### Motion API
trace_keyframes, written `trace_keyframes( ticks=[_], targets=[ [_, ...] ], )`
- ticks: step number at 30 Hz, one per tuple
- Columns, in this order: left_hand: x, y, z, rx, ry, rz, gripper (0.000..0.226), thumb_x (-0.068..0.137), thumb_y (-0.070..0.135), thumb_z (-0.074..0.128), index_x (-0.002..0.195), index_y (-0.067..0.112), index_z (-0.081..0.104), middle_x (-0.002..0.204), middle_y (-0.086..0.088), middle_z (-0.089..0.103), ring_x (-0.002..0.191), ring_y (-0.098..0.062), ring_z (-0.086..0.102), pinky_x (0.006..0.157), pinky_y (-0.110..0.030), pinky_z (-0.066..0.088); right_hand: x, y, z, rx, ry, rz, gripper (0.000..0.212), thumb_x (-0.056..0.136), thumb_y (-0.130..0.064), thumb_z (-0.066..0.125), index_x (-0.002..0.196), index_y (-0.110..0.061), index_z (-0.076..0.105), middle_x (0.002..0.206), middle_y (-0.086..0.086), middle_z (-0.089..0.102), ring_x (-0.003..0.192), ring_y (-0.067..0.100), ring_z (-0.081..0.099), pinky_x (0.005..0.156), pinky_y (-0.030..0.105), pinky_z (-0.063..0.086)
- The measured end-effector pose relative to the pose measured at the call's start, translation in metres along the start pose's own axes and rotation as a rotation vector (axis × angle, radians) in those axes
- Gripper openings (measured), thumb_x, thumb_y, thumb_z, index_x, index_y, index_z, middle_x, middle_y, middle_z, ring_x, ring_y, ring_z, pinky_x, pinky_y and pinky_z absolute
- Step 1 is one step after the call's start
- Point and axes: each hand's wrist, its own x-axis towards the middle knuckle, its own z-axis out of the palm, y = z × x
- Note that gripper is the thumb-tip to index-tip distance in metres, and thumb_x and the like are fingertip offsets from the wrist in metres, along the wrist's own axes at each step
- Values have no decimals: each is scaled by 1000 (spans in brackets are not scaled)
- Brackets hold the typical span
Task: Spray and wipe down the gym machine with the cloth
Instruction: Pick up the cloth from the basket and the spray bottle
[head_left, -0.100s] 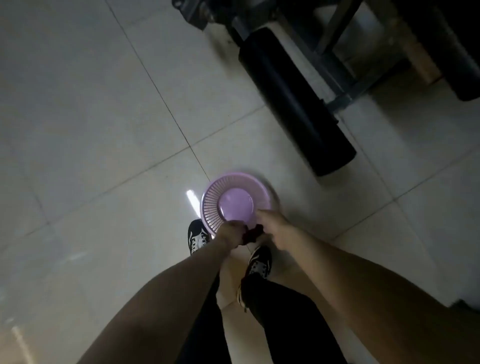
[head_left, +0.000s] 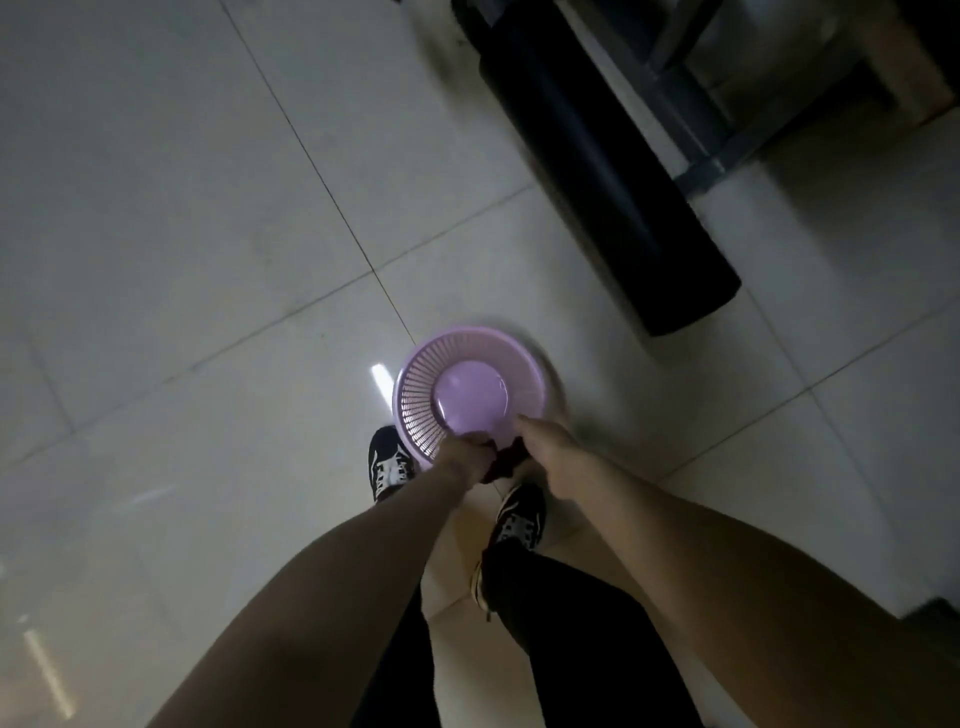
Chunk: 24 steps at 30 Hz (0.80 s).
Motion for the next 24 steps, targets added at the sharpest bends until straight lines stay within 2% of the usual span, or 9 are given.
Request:
trace_keyframes(
  ticks=[3, 5, 6, 8, 11, 13, 17, 22, 24],
  targets=[
    [59, -23, 13, 220, 14, -17, 43, 98, 7, 56, 141, 6, 54, 143, -15, 55, 133, -34, 52, 80, -15, 44, 46, 19, 8, -18, -16, 38, 35, 100, -37, 46, 112, -10, 64, 107, 16, 67, 78, 20, 58, 65, 29, 44],
    [88, -38, 23, 494, 49, -65, 55, 91, 33, 54, 145, 23, 47, 146, -4, 50, 139, -34, 42, 109, -39, 35, 68, 30, 12, 39, -57, 83, 31, 99, -36, 47, 111, -12, 62, 103, 12, 64, 76, 17, 56, 65, 25, 44],
    [98, -43, 24, 624, 61, -105, 62, 83, 43, 52, 143, 29, 45, 146, -1, 50, 141, -35, 38, 115, -55, 23, 78, 34, 12, 64, -69, 89, 29, 100, -35, 48, 112, -12, 62, 100, 9, 63, 76, 15, 56, 64, 25, 44],
    [118, -54, 31, 708, 15, -149, 58, 84, 46, 51, 138, 30, 45, 142, -4, 54, 141, -39, 37, 114, -65, 15, 95, 39, 18, 111, -58, 93, 22, 102, -29, 48, 109, -12, 61, 98, 7, 62, 80, 15, 56, 66, 25, 44],
    [133, -65, 38, 691, 33, -70, 49, 83, 58, 58, 123, 29, 52, 120, -3, 67, 114, -35, 61, 99, -54, 46, 111, 41, 26, 93, -30, 84, 31, 100, -29, 52, 119, -8, 62, 114, 12, 66, 100, 24, 63, 81, 30, 48],
    [146, -78, 39, 705, 54, -26, 51, 79, 64, 57, 115, 29, 54, 111, -2, 70, 101, -31, 66, 88, -44, 52, 119, 44, 30, 90, -6, 93, 33, 97, -30, 56, 121, -8, 61, 114, 10, 65, 99, 24, 61, 78, 30, 48],
    [113, -67, 27, 700, -1, 109, 53, 85, 62, 61, 122, 24, 61, 116, -2, 66, 104, -24, 65, 90, -35, 51, 126, 41, 37, -23, 18, 95, 32, 99, -25, 54, 124, -6, 58, 123, 14, 61, 105, 27, 57, 90, 37, 48],
    [114, -63, 29, 640, 27, 202, 58, 93, 53, 59, 136, 15, 54, 113, -7, 68, 97, -27, 68, 75, -31, 48, 131, 29, 33, -27, 23, 84, 10, 94, -23, 57, 95, -14, 58, 96, 7, 56, 85, 22, 55, 80, 34, 47],
    [121, -60, 32, 551, 54, 232, 42, 92, 52, 62, 119, 20, 62, 96, 2, 68, 84, -20, 66, 70, -28, 45, 134, 25, 29, -42, 61, 82, 23, 90, -26, 57, 101, -8, 65, 100, 11, 63, 88, 25, 60, 77, 33, 49]
  ],
)
